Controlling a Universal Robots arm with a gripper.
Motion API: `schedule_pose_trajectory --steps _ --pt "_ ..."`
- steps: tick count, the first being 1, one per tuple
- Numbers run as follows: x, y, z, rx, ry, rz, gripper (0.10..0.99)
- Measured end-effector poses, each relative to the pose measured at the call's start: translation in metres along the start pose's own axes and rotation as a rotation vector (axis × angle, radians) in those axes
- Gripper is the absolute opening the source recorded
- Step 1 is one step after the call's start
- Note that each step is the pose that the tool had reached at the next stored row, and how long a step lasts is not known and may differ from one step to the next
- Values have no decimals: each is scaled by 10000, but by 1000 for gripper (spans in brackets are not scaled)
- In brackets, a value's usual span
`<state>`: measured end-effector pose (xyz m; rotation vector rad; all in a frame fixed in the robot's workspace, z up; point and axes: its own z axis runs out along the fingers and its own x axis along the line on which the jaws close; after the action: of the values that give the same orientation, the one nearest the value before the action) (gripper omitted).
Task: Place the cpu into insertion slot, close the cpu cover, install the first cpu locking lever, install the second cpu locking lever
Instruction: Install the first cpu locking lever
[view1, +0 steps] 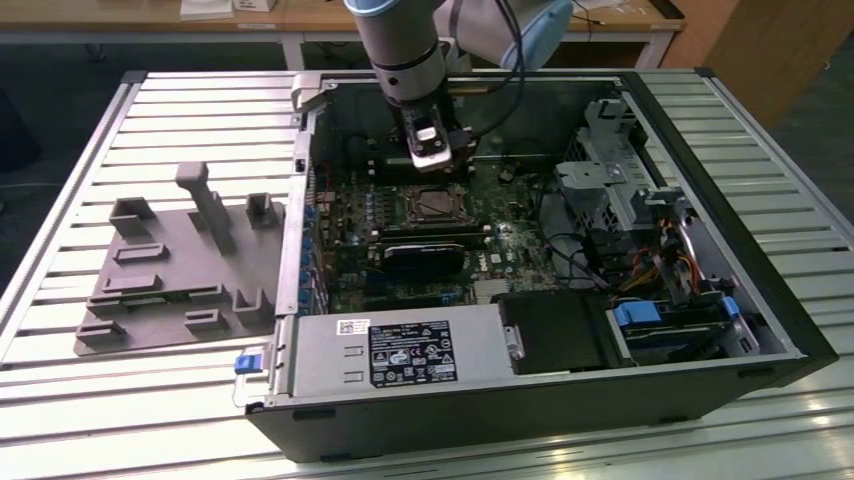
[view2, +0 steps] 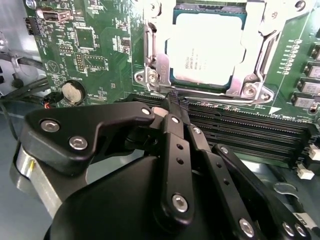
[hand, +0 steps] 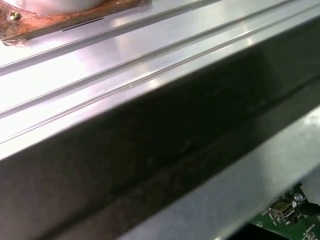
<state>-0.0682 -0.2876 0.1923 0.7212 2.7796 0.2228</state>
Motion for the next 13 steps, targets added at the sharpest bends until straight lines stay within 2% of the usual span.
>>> schedule_pose_trajectory --steps 13 --pt "-21 -22 2 -2 0 1 102"
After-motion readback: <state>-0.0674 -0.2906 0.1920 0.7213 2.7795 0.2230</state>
